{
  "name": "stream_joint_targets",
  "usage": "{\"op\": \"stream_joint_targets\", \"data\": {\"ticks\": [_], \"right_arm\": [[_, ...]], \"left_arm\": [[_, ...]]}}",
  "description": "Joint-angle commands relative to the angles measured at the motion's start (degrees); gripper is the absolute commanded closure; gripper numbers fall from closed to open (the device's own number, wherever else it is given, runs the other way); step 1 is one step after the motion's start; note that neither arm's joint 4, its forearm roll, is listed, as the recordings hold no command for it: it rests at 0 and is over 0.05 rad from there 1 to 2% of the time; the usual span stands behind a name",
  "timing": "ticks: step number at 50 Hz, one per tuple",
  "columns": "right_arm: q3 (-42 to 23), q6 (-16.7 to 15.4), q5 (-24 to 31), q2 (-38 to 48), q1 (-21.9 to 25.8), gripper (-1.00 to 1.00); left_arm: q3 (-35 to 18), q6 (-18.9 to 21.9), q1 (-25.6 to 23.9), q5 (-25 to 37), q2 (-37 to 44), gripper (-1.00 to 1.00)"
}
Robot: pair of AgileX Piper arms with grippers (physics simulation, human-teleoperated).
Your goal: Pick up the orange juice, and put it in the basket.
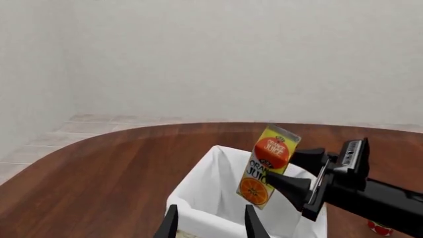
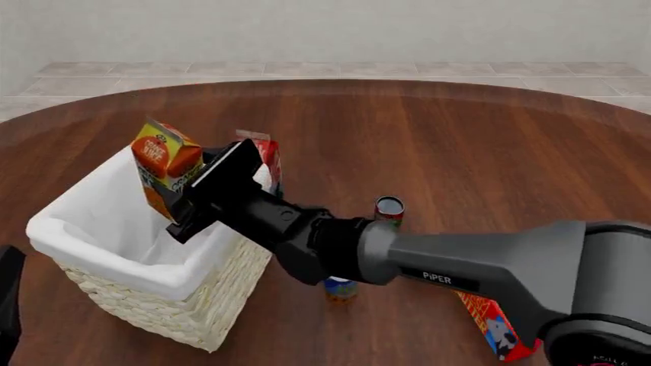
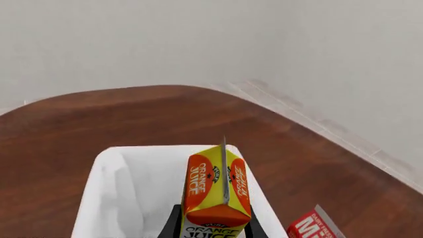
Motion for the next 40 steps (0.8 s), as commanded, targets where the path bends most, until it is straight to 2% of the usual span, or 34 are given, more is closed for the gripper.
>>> {"op": "stream_joint_targets", "data": {"ticks": [1,2,7,8,17,27,29,31,32,33,34,36,37,39,40], "right_arm": [[-1.2,1.6,0.4,0.6,-0.4,1.00],[-2.7,1.7,1.0,1.6,-1.8,1.00],[-2.8,2.0,1.6,2.1,-1.1,1.00],[-2.8,2.0,1.8,2.3,-1.0,-1.00],[-2.9,2.0,2.3,2.0,-1.0,-1.00],[0.0,2.1,0.8,-1.1,-0.5,-1.00],[4.2,2.1,-1.9,-5.4,0.2,-1.00],[10.1,-0.8,-5.4,-11.4,1.3,-1.00],[14.7,-0.5,-8.0,-16.2,2.5,-1.00],[14.8,-0.5,-8.0,-16.3,2.5,-1.00],[19.3,-1.6,-10.4,-20.8,2.8,-1.00],[19.4,-1.6,-10.4,-20.9,2.8,-1.00],[24.8,-3.3,-13.4,-26.1,2.3,-1.00],[27.6,-2.8,-14.1,-29.8,0.4,-1.00],[30.7,-4.5,-15.2,-33.0,0.3,-1.00]], "left_arm": [[-0.2,0.1,0.0,0.1,0.0,-1.00],[-0.2,0.1,0.0,0.1,0.0,-1.00],[-0.2,0.1,0.0,0.1,0.0,-1.00],[-0.2,0.1,0.0,0.1,0.0,-1.00],[-0.4,0.1,0.1,0.1,0.0,-1.00],[-0.6,0.2,0.1,0.4,0.0,-1.00],[-0.6,0.3,0.0,0.4,0.0,-1.00],[-0.6,0.0,-0.2,0.4,0.0,-1.00],[-0.6,0.4,-0.1,0.3,0.0,-1.00],[-0.6,0.4,-0.1,0.2,0.0,-1.00],[-0.7,0.1,-0.4,0.2,0.0,-1.00],[-0.7,0.1,-0.4,0.2,0.0,-1.00],[-0.7,0.1,-0.5,0.1,0.0,-1.00],[-0.6,0.0,-0.5,-0.1,0.0,-1.00],[-0.5,0.1,-0.5,-0.2,0.0,-1.00]]}}
